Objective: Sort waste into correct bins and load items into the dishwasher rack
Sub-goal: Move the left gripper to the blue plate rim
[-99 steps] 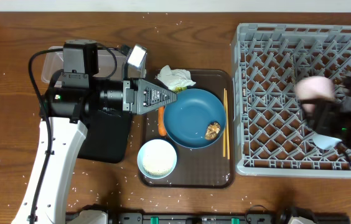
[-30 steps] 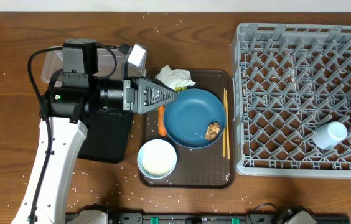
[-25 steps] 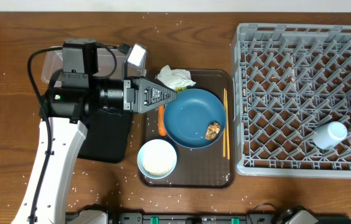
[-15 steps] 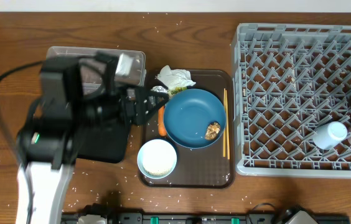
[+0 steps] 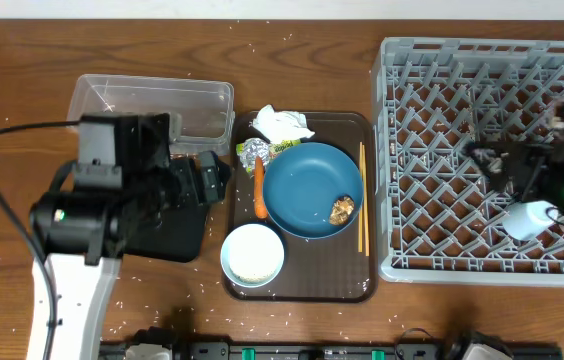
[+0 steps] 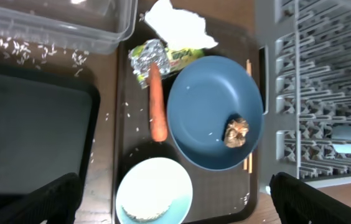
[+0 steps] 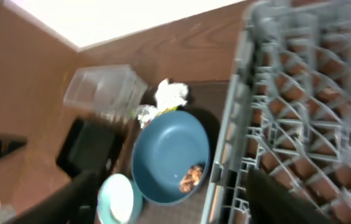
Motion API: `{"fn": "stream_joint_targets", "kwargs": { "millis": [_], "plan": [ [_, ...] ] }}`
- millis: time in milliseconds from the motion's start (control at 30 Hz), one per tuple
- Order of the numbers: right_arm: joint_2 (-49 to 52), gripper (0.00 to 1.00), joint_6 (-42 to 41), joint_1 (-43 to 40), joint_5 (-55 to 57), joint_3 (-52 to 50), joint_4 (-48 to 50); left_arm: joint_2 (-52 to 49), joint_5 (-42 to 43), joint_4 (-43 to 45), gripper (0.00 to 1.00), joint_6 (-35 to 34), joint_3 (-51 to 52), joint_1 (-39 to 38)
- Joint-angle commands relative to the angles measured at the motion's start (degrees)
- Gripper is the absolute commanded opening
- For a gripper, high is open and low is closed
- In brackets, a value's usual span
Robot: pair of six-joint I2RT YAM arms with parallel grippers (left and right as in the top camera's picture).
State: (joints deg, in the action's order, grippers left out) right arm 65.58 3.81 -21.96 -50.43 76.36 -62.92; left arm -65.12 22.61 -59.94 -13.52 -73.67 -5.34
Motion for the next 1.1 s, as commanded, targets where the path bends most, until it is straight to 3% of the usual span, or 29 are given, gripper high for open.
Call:
{"fn": "stream_joint_targets", "kwargs": {
  "millis": [0,67,233,667,833,933,1067],
  "plan": [
    [0.1,0.91,2.8,5.2,-0.2,0.0,0.7,-2.1,-0.8,0.2,0.98,0.4,-0.4,0.1],
    [0.2,0.99,3.0,7.5,0.0,0.0,1.1,-3.5,-0.8,0.3,1.0,0.3,-0.4,0.1],
    [0.4,0.97,3.6,11.7,0.1,0.0,2.1,-7.0,-1.5,-1.7,0.88,2.4,-0.4,-1.4],
    [0.4,0.94,0.7,13.2,7.1,0.0,3.6,-13.8,-17.2,-2.3,0.87,3.0,1.6,-16.0],
    [0.4,0.94,0.7,13.2,7.1,0.0,3.6,-18.2,-17.0,0.4,0.86,2.6,1.6,-16.8],
    [0.4,0.94,0.5,13.2,7.1,0.0,3.6,-21.8,-15.4,3.0,0.8,1.7,1.6,-16.8],
    [0.4,0.94,0.5,13.2,7.1,0.0,3.5,-27.0,-14.3,6.9,0.64,1.6,1.6,-17.4]
  ]
}}
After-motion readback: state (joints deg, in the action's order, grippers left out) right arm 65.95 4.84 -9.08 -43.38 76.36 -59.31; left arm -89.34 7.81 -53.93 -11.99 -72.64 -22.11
